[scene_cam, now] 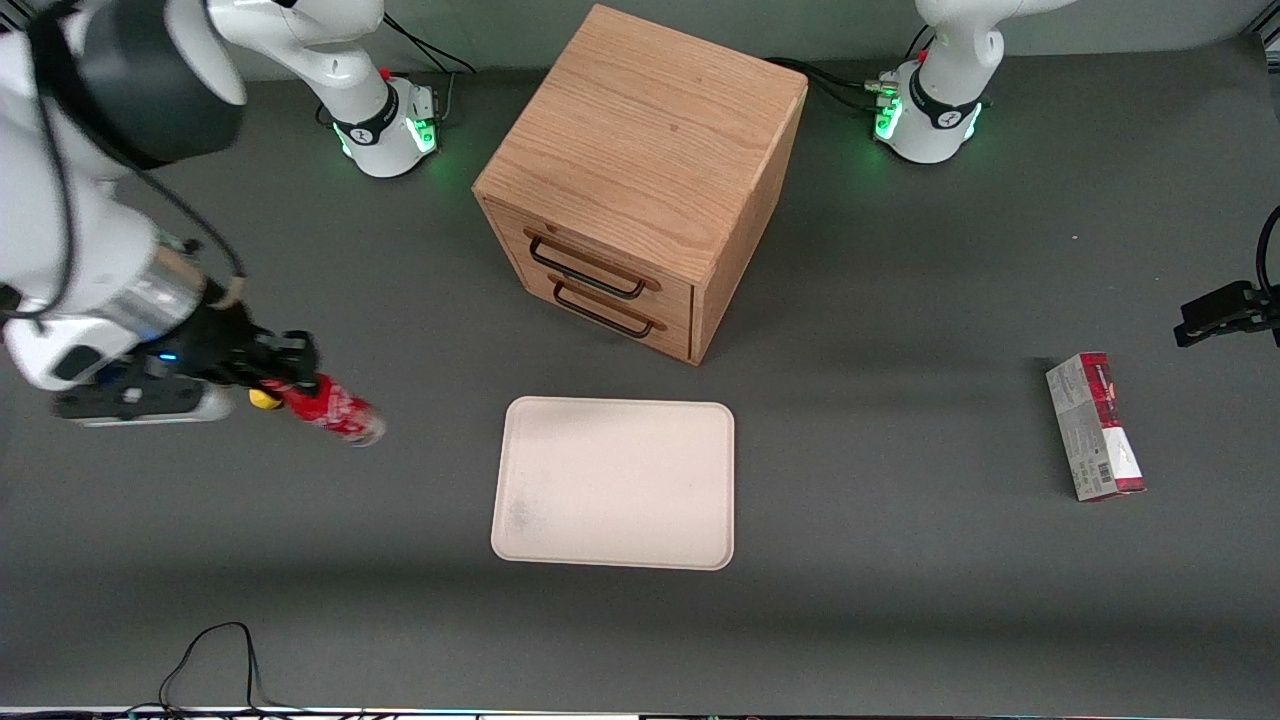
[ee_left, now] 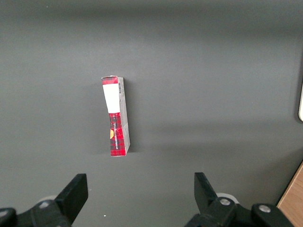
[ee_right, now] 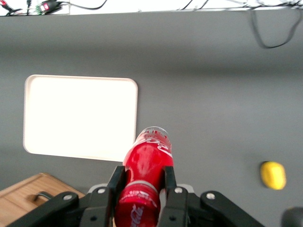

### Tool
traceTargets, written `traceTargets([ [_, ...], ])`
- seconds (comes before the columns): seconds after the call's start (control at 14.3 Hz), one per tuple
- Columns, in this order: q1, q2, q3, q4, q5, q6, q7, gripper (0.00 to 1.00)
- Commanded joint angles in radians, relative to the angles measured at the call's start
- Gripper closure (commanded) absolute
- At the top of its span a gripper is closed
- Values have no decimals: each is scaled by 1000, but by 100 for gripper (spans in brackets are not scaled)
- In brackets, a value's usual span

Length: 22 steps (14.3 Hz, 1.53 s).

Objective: Place coke bottle on tray
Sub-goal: 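Lift the bottle and carry it toward the cream tray, then lower the bottle upright onto the tray and open the right gripper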

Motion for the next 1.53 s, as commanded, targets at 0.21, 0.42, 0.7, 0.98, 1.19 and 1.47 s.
traceTargets([
  [0.21,76,325,109,216,-156,125,181,100],
  [0.42,99,404,106,213,-198,215,182,100],
  [0.7,107,513,105,207,-262,287,179,100],
  [0.98,111,532,99,159,-270,373,182,100],
  [1.19,111,535,94,148,-270,386,182,86],
  [1.47,117,534,71,130,-271,401,187,0],
])
